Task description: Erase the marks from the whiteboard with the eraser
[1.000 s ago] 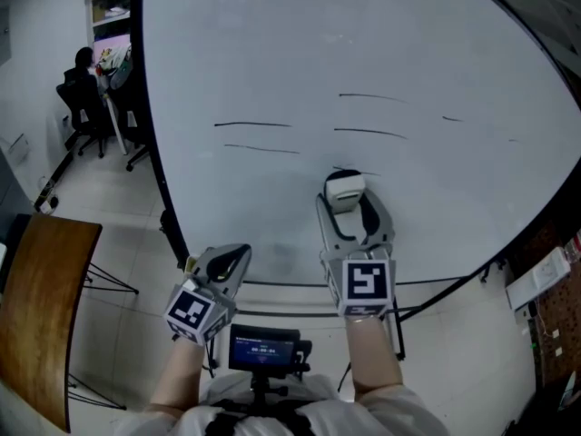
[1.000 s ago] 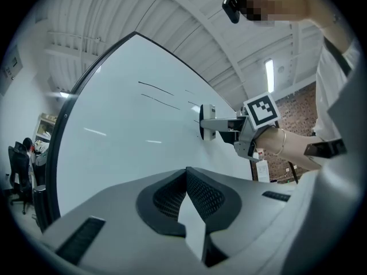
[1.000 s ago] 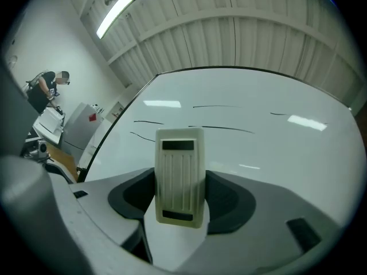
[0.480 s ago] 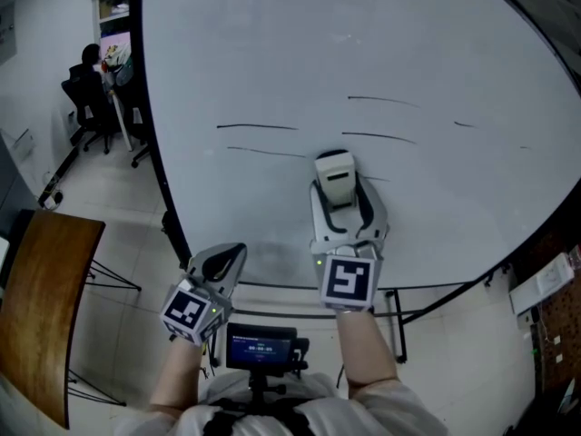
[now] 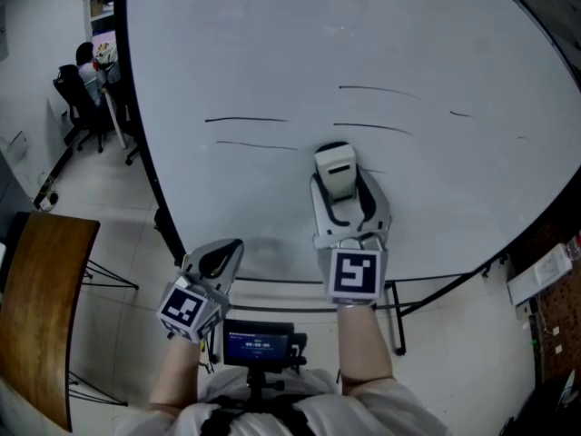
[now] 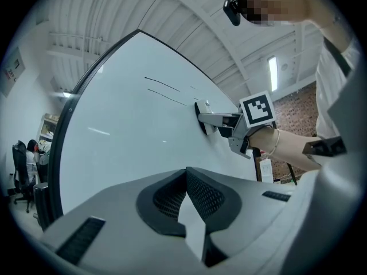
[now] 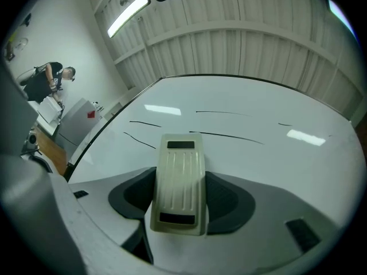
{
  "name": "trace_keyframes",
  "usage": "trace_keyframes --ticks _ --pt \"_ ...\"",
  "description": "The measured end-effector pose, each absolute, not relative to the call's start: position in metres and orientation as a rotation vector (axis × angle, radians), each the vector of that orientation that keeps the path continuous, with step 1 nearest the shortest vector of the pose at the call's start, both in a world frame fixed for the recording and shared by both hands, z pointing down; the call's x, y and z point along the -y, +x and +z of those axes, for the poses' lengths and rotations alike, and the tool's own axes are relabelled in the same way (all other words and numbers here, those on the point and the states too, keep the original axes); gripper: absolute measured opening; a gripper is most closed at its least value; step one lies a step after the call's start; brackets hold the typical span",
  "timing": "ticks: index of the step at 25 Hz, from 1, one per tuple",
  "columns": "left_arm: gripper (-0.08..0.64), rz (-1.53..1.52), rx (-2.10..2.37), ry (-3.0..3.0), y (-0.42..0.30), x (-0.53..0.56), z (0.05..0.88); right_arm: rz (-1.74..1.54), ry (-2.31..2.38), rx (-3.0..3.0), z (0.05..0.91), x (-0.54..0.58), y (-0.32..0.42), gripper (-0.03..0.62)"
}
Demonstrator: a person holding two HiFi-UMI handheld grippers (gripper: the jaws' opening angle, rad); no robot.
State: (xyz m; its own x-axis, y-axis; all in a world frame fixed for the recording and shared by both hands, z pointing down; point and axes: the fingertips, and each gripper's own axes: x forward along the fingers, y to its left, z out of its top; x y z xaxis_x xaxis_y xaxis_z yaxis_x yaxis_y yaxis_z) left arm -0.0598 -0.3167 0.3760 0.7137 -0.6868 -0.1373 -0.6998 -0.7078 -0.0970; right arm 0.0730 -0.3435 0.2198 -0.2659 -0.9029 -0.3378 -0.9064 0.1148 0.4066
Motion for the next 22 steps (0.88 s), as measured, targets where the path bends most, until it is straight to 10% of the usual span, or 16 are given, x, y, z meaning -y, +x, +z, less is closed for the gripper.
trace_keyframes --ticks 22 --pt "0.008 0.137 -1.078 -2.777 -0.038 0.304 0.371 0.556 -2.088 -2.215 0.223 0.323 0.182 0.262"
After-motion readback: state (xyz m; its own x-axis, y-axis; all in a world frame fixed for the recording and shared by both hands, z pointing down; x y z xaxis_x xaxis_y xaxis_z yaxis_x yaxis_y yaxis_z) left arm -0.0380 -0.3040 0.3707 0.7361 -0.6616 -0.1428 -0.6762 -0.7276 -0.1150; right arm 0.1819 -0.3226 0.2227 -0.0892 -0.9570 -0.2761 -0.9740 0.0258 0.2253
